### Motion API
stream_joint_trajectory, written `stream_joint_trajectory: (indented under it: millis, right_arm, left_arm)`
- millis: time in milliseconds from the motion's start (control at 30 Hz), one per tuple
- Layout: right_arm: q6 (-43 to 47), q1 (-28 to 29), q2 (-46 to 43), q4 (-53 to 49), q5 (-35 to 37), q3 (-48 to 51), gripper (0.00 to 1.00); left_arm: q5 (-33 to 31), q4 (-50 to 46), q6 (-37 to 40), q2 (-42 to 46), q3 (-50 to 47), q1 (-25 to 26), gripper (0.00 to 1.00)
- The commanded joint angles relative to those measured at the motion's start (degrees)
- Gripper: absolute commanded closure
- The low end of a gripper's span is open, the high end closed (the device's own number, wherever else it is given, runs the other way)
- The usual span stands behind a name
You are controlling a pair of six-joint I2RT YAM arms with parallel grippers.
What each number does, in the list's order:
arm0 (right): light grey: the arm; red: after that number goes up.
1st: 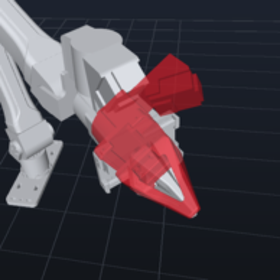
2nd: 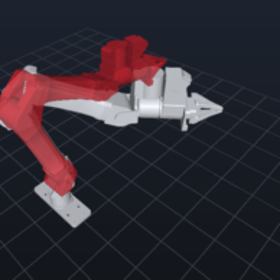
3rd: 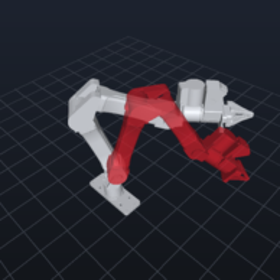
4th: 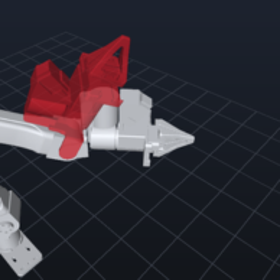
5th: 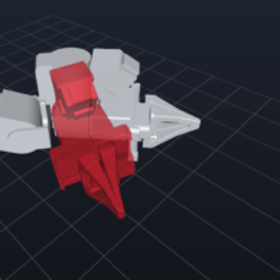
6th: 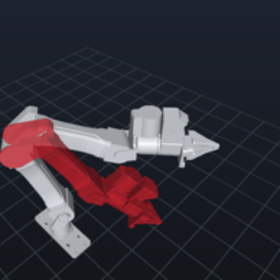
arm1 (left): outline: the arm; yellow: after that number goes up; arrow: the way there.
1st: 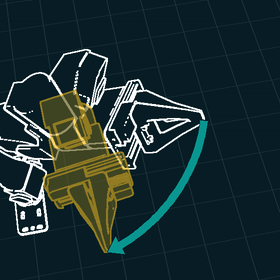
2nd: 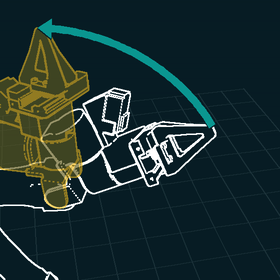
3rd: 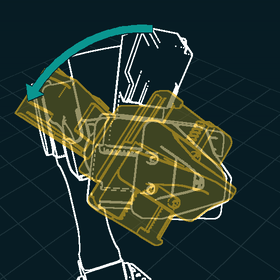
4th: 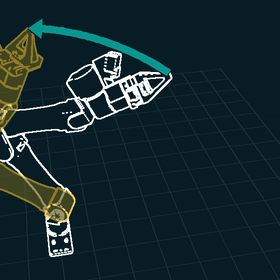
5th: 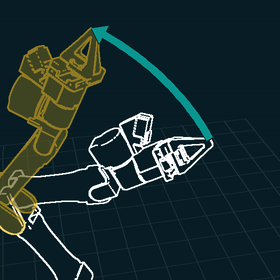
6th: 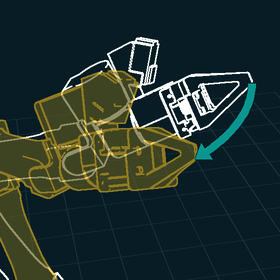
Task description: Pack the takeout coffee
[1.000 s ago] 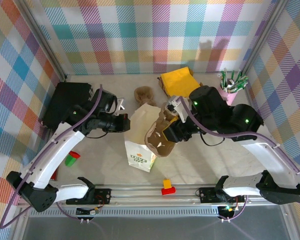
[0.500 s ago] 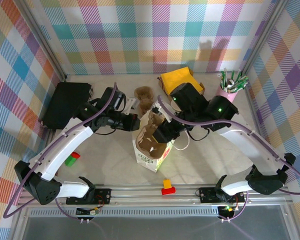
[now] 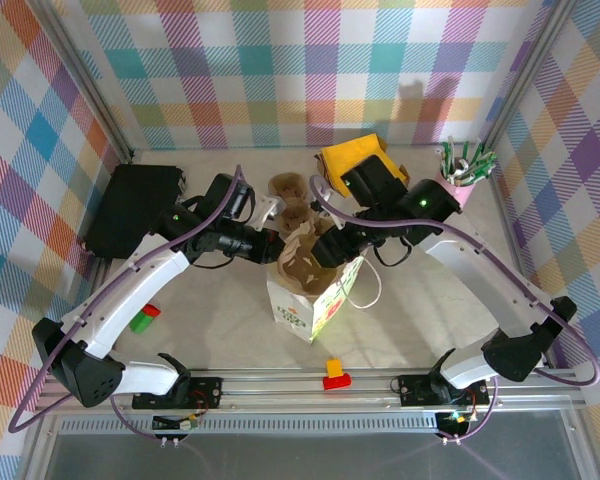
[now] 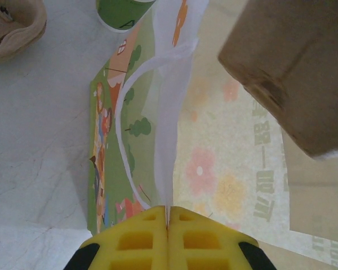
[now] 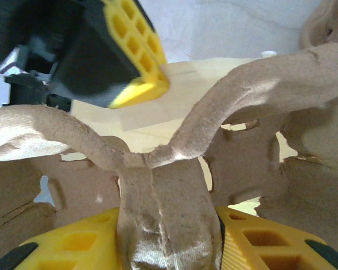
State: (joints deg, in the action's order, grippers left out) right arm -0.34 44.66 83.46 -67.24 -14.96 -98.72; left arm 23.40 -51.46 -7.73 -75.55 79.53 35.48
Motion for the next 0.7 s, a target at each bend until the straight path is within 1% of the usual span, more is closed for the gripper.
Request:
stream_joint_trajectory:
  millis: [0, 267, 400, 533, 667]
  right_arm:
    - [1.2, 0.0, 0.8, 1.3, 1.6, 1.5, 0.57]
    - [-0.8, 0.0, 2.3, 2.2, 4.5, 3.3, 0.60]
    - [-0.8, 0.0, 2.3, 3.1, 5.0, 4.8, 0.60]
    - [-0.9, 0.0, 2.7, 3.1, 7.6, 5.8, 0.60]
    - [-0.5, 0.0, 2.1, 4.1, 7.6, 7.5, 0.60]
  left_arm:
    - [2.3, 0.6, 2.6, -0.5, 0.4, 0.4, 1.00]
    - [4.3, 1.7, 4.3, -0.3, -0.5, 0.4, 1.00]
    - [4.3, 2.3, 4.5, -0.2, -1.0, 0.4, 1.00]
    - [4.5, 2.2, 5.0, -0.5, -0.6, 0.4, 1.00]
    - [3.8, 2.1, 5.1, -1.0, -0.2, 0.4, 1.00]
